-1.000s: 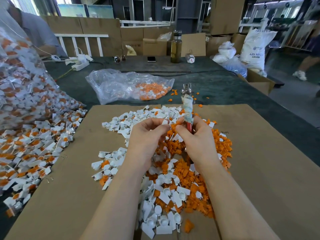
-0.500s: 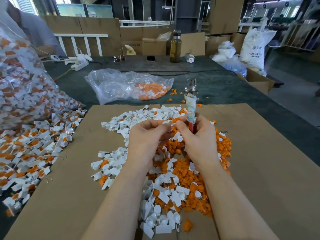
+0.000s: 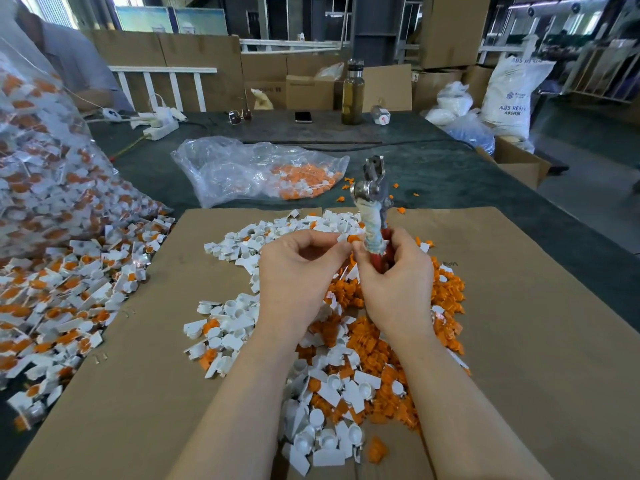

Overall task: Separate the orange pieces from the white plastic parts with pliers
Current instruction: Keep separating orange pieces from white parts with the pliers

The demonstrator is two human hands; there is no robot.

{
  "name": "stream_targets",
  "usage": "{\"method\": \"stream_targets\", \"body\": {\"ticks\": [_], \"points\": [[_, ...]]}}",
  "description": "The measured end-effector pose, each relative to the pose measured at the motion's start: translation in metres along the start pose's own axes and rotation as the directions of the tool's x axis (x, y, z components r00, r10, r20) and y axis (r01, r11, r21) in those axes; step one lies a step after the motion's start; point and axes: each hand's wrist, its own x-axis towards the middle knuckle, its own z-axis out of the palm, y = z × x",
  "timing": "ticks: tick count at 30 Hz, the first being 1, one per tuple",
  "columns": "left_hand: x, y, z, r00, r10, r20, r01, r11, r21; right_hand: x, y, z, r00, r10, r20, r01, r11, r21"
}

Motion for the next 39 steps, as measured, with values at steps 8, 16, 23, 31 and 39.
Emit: {"method": "stream_targets", "body": {"ticks": [8, 16, 23, 31, 39], "points": [[0.001, -0.004, 0.000, 0.999, 0.036, -0.030, -0.035, 0.999, 0.032, 0.001, 0.000, -0.001, 0.997, 0.053, 0.051, -0.054, 0.999, 0.009], [0.003, -0.008, 0.002, 0.994, 0.062, -0.085, -0.056, 0.996, 0.067, 0.002, -0.005, -0.004, 0.989, 0.048, 0.141, -0.053, 0.998, 0.031], [0.004, -0.007, 0.001, 0.995, 0.036, -0.095, -0.033, 0.999, 0.036, 0.003, -0.008, -0.005, 0.969, 0.180, 0.169, -0.217, 0.947, 0.235], [0.003, -0.006, 0.001, 0.996, 0.036, -0.087, -0.037, 0.999, -0.013, 0.005, -0.006, -0.005, 0.970, 0.167, 0.176, -0.207, 0.948, 0.241], [0.010, -0.008, -0.010, 0.992, 0.051, -0.114, -0.068, 0.986, -0.151, 0.013, -0.001, -0.024, 0.859, 0.207, 0.468, -0.302, 0.943, 0.137]]}}
